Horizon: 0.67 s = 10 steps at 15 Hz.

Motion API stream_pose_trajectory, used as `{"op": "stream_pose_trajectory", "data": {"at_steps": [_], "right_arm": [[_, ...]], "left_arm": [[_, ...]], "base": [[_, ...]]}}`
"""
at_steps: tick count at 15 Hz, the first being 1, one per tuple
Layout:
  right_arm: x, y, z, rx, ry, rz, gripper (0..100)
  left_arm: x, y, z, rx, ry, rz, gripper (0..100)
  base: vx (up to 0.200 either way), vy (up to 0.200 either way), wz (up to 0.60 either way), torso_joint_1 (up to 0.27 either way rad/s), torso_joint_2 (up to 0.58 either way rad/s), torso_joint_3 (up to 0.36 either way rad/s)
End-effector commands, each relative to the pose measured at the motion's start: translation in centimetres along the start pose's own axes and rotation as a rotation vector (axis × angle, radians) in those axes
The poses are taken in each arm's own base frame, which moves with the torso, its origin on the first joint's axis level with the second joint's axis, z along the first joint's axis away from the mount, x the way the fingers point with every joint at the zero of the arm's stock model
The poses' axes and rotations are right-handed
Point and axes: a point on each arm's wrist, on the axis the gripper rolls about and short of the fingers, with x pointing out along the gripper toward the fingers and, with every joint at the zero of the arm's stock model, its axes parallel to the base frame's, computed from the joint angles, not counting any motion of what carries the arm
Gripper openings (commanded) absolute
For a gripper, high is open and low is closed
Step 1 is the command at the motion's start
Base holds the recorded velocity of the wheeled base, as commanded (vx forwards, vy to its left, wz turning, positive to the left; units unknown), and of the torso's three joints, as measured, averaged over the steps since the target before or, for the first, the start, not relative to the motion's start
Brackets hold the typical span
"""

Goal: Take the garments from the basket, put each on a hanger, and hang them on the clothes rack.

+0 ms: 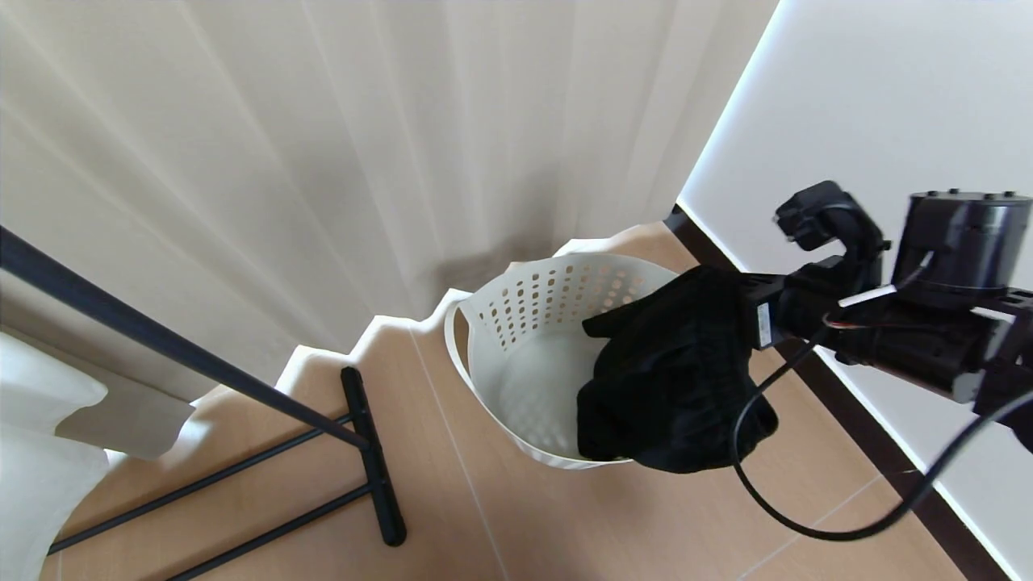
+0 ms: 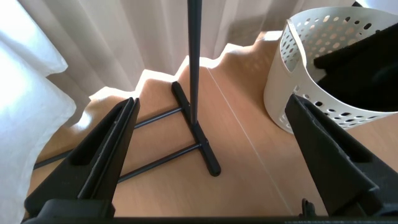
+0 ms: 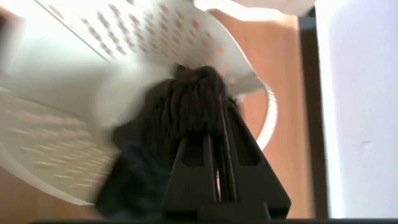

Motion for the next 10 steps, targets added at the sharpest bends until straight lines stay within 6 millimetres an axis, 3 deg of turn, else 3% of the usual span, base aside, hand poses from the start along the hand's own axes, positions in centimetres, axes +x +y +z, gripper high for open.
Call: {"op": "stream_pose_trajectory", "data": {"at_steps": [1, 4, 5, 10], "right_arm": [[-9.6, 2.6, 2.6, 0.172, -0.196, 0.174, 0], [-13.0, 4.0, 3.2, 0.247, -0.273, 0.311, 0], [-13.4, 4.0, 2.5, 0.262, -0.260, 0.319, 0], [-12.8, 4.2, 1.9, 0.252, -0.230, 0.314, 0]], "left_arm": [[0.0, 0.0, 0.0, -0.001, -0.001, 0.001, 100], [0.0, 0.0, 0.0, 0.001, -0.001, 0.001, 100], [0.0, 0.0, 0.0, 0.001, 0.001, -0.001, 100], [0.0, 0.0, 0.0, 0.002, 0.004, -0.004, 100]], "base": [[0.000, 0.000, 0.00, 0.000, 0.00, 0.000], [0.000, 0.000, 0.00, 0.000, 0.00, 0.000], [0.000, 0.000, 0.00, 0.000, 0.00, 0.000], [0.000, 0.000, 0.00, 0.000, 0.00, 0.000]]}}
